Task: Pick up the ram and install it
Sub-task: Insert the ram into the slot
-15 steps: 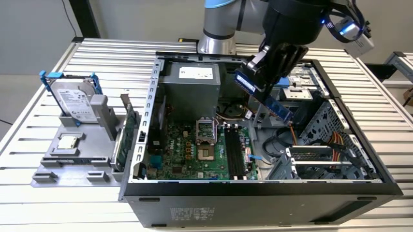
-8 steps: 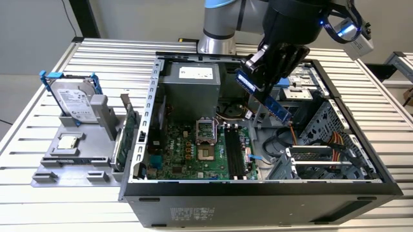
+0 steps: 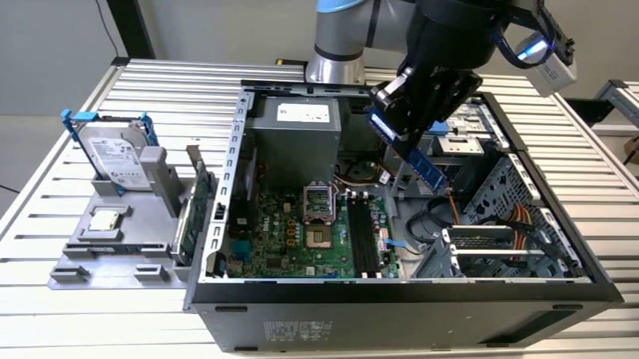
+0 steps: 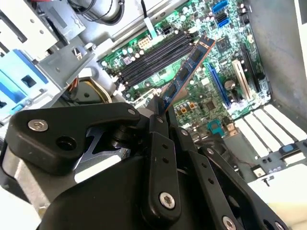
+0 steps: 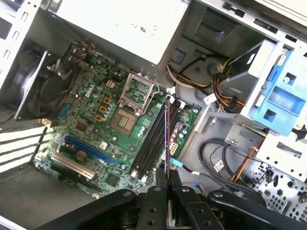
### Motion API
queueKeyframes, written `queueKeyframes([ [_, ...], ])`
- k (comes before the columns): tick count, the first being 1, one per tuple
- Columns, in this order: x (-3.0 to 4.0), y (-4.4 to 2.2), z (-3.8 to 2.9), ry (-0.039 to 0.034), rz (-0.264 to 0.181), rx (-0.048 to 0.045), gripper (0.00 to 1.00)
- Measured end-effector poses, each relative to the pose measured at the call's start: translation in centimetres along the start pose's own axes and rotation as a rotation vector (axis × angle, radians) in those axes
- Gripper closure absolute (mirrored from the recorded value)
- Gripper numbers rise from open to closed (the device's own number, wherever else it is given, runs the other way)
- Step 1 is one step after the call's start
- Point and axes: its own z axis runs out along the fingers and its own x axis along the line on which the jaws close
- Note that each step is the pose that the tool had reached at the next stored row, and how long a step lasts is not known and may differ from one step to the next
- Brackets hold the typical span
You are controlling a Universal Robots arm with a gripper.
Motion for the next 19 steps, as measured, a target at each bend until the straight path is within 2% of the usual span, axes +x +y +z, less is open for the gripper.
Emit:
queueKeyframes([
  [7, 0.00, 0.00, 0.00, -0.0013, 0.071, -0.0021, 1.00],
  [19, 0.00, 0.00, 0.00, -0.0047, 0.256, -0.0076, 1.00],
])
